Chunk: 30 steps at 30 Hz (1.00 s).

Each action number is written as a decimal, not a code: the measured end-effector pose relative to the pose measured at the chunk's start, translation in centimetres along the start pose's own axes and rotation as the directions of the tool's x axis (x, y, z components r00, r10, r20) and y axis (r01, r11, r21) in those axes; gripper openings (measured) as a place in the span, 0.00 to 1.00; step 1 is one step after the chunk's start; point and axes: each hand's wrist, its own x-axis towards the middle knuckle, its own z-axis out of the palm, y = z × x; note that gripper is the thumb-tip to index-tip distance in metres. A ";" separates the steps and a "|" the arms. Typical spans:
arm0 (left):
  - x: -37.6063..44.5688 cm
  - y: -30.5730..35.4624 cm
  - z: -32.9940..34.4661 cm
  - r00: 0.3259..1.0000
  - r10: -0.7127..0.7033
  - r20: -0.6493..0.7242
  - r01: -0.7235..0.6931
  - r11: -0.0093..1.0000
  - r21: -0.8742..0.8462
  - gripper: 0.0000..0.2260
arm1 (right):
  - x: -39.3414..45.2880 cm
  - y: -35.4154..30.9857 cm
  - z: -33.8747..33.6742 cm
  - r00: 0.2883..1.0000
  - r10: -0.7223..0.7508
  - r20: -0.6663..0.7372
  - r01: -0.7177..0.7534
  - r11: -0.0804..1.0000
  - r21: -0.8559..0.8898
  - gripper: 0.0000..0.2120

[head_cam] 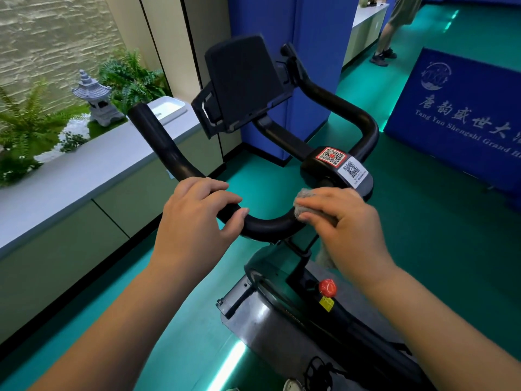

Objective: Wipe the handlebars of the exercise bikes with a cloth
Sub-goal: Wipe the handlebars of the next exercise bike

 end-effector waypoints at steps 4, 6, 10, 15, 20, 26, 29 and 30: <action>0.1 -0.1 0.1 1.000 0.011 -0.001 -0.011 1.000 -0.004 0.10 | 0.7 0.7 -0.5 0.998 -0.063 0.015 0.064 0.996 -0.058 0.10; 0.3 -0.1 0.1 1.000 0.015 -0.001 -0.015 1.000 -0.003 0.10 | 2.0 1.4 -1.3 0.999 -0.035 -0.013 0.033 0.991 -0.128 0.09; 0.3 -0.2 0.1 1.000 0.016 -0.006 -0.016 1.000 0.006 0.10 | 2.6 1.5 -1.1 0.998 0.014 -0.059 -0.024 0.986 -0.168 0.08; 0.3 -0.2 0.1 1.000 0.026 -0.017 -0.026 1.000 0.012 0.13 | 1.1 0.3 -0.3 0.995 -0.079 0.052 0.084 0.992 -0.091 0.07; 0.7 -0.3 0.2 0.999 0.048 -0.019 -0.047 0.999 0.016 0.15 | 5.7 -0.2 -2.2 0.966 -0.029 0.256 0.122 0.927 -0.355 0.07; 0.7 -0.6 0.3 0.998 0.055 -0.037 -0.055 0.998 0.003 0.14 | 5.5 -1.2 -1.8 0.908 -0.016 0.418 0.136 0.957 -0.258 0.07; 0.9 -0.7 0.3 0.997 0.071 -0.035 -0.070 0.997 0.007 0.14 | 7.3 -0.7 -2.2 0.855 0.043 0.518 0.170 0.919 -0.356 0.08; 0.9 -0.7 0.3 0.997 0.073 -0.030 -0.073 0.997 0.011 0.14 | 8.0 -0.3 -2.2 0.839 0.058 0.541 0.193 0.898 -0.395 0.08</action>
